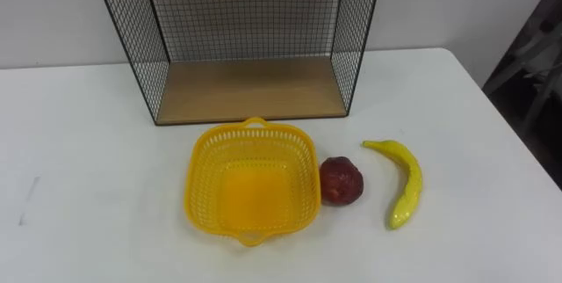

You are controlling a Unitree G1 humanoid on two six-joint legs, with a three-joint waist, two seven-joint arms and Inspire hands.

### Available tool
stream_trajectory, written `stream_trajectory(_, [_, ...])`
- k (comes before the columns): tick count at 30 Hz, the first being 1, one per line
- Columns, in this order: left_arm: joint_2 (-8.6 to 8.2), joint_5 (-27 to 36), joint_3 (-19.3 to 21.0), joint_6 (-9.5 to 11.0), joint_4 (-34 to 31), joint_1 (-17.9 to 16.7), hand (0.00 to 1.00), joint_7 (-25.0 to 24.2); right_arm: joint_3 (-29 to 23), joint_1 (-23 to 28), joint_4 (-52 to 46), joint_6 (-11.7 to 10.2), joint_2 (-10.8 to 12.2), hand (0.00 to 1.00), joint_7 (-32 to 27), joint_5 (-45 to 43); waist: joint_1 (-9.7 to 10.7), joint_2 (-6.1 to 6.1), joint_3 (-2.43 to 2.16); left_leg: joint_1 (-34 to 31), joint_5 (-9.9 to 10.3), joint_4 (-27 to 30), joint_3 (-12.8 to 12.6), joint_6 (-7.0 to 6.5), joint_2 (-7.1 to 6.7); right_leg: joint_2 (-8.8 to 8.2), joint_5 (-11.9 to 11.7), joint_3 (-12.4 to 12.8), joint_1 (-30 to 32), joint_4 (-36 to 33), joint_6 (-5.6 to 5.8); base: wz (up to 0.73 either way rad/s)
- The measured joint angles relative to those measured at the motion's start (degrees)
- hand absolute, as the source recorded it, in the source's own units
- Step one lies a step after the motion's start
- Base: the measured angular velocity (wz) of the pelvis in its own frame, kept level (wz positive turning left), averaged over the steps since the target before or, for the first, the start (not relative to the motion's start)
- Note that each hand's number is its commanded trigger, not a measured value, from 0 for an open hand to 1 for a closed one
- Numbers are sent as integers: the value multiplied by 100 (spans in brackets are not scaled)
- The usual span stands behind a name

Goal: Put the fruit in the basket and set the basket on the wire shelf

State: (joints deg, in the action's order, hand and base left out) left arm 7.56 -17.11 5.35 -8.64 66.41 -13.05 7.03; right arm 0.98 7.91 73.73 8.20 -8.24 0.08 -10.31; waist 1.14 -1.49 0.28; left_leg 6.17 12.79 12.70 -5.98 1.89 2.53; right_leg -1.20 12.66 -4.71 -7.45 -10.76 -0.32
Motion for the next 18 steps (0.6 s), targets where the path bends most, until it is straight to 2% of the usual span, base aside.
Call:
stream_trajectory(10, [-2, -2, 4, 46, -3, 1, 0, 3, -5, -22, -10, -18, 1, 0, -47, 126, -13, 1, -1, 5, 0, 0, -1, 0, -1, -1, 0, -6, 0, -1, 0, 0])
stream_trajectory(13, [-2, -124, 8, 70, -51, 1, 0, 37, -6, -42, -34, -42, -1, 0, -209, 684, -26, -2, -1, -3, 0, -3, -16, 0, -1, 2, 0, -3, 5, 0, 1, 0])
stream_trajectory(16, [-1, -158, 18, 193, -36, 9, 0, 151, -157, -39, -20, -89, -17, 0, -401, 1507, -19, -3, 1, -6, 0, -4, -16, 0, -1, 1, 0, -1, 5, -2, 0, 0])
stream_trajectory(18, [0, -153, 74, 286, 0, -3, 0, 169, -485, -23, -20, -276, -13, 0, -445, 2472, 9, 0, 4, -1, 0, -6, -26, 0, -1, 3, -1, 1, 0, 2, 0, 0])
